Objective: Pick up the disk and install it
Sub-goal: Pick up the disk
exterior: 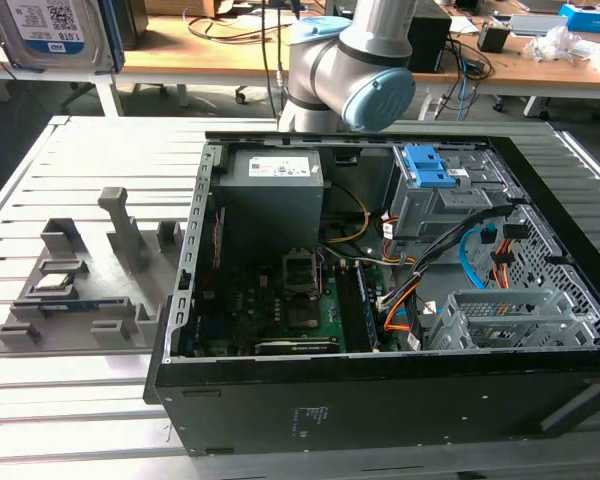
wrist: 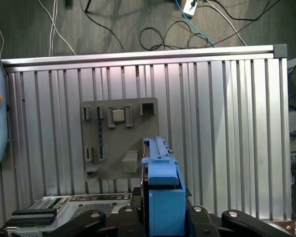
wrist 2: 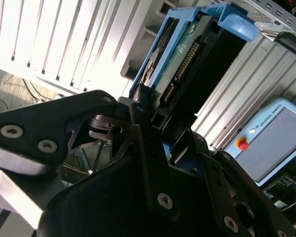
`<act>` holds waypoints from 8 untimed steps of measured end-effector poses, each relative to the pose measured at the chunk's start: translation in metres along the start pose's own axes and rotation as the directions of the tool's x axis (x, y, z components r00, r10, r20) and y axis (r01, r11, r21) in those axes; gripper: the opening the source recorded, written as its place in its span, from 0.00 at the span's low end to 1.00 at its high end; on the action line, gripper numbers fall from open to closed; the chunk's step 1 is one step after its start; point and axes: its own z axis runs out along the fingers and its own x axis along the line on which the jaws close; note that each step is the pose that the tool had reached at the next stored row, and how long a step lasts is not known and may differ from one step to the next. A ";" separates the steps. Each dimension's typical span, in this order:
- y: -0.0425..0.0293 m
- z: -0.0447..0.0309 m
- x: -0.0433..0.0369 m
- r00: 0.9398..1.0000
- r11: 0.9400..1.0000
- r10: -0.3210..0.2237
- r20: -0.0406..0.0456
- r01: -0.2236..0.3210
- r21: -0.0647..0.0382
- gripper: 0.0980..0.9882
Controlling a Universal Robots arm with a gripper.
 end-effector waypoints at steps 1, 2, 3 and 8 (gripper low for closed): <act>-0.0022 0.0000 -0.0001 1.000 1.000 0.000 0.000 0.000 0.000 0.30; -0.0035 0.0000 -0.0002 1.000 1.000 0.000 0.000 0.000 0.000 0.30; -0.0059 0.0001 -0.0003 1.000 1.000 0.000 0.000 0.000 0.000 0.30; -0.0217 0.0003 -0.0011 1.000 1.000 0.000 0.000 0.000 0.000 0.30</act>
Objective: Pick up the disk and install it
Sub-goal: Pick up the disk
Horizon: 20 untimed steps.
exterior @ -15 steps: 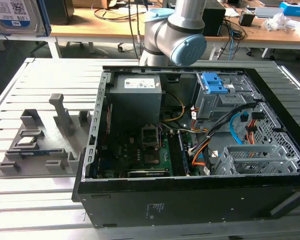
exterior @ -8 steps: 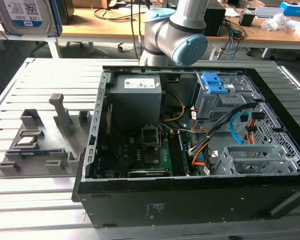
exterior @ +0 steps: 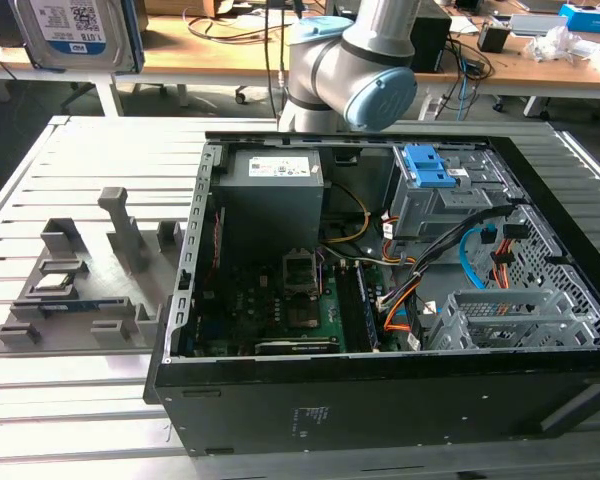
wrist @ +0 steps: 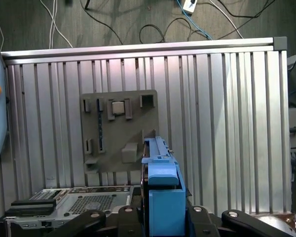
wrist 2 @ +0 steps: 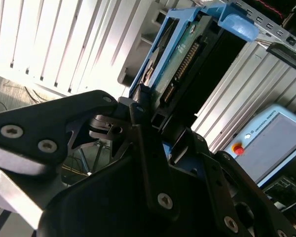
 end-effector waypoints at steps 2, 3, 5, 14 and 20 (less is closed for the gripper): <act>-0.0042 0.0001 -0.0002 1.000 1.000 0.000 0.000 0.000 0.000 0.30; -0.0163 0.0002 -0.0009 1.000 1.000 0.000 0.000 0.000 0.000 0.30; -0.0310 0.0004 -0.0017 1.000 1.000 0.000 0.000 0.000 0.000 0.30; -0.0609 0.0008 -0.0033 1.000 1.000 0.000 0.000 0.000 0.000 0.30; -0.0871 0.0012 -0.0047 1.000 1.000 0.000 0.000 0.000 -0.001 0.30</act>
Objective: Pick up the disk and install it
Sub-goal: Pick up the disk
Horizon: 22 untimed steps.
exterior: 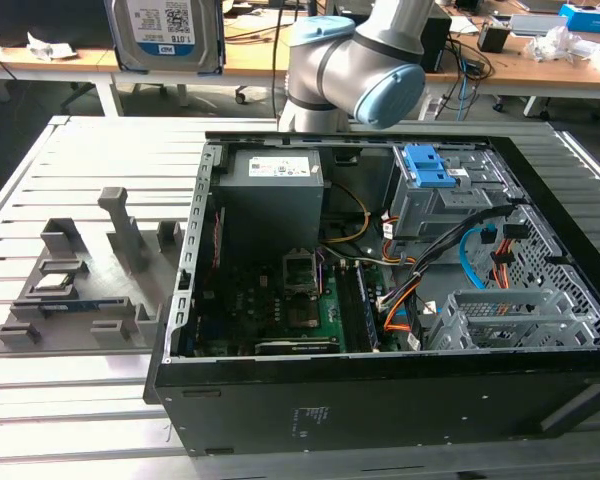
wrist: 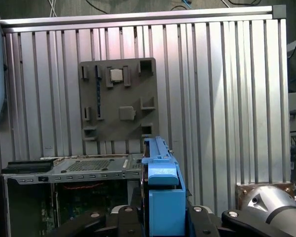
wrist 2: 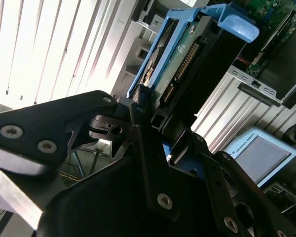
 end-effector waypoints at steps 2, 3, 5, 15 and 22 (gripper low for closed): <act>-0.0074 0.0001 -0.0004 1.000 1.000 0.000 0.000 0.000 0.000 0.30; -0.0097 0.0002 -0.0005 1.000 1.000 0.000 0.000 0.000 0.000 0.30; -0.0142 0.0002 -0.0008 1.000 1.000 0.000 0.000 0.000 0.000 0.30; -0.0381 0.0005 -0.0020 1.000 1.000 0.000 0.000 0.000 0.000 0.30; -0.0571 0.0008 -0.0030 1.000 1.000 0.000 0.000 0.000 0.000 0.30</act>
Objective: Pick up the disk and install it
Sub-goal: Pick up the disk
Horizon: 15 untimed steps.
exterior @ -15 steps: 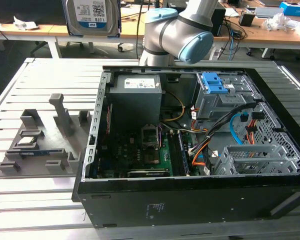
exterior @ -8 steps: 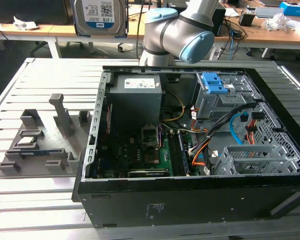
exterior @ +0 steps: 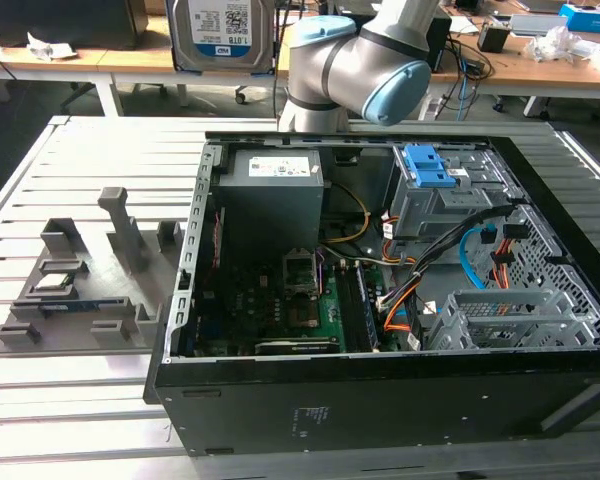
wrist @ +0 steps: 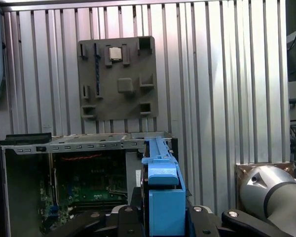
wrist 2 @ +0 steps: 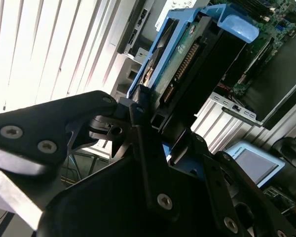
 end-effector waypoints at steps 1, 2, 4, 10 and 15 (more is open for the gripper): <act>-0.0038 0.0001 -0.0002 1.000 1.000 0.000 0.000 0.000 0.000 0.30; -0.0096 0.0002 -0.0005 1.000 1.000 0.000 0.000 0.000 0.000 0.30; -0.0187 0.0004 -0.0010 1.000 1.000 0.000 0.000 0.000 0.000 0.30; -0.0318 0.0094 -0.0018 1.000 1.000 0.000 -0.001 0.000 0.000 0.30; -0.0476 0.0234 -0.0027 1.000 1.000 0.000 -0.002 0.000 0.000 0.30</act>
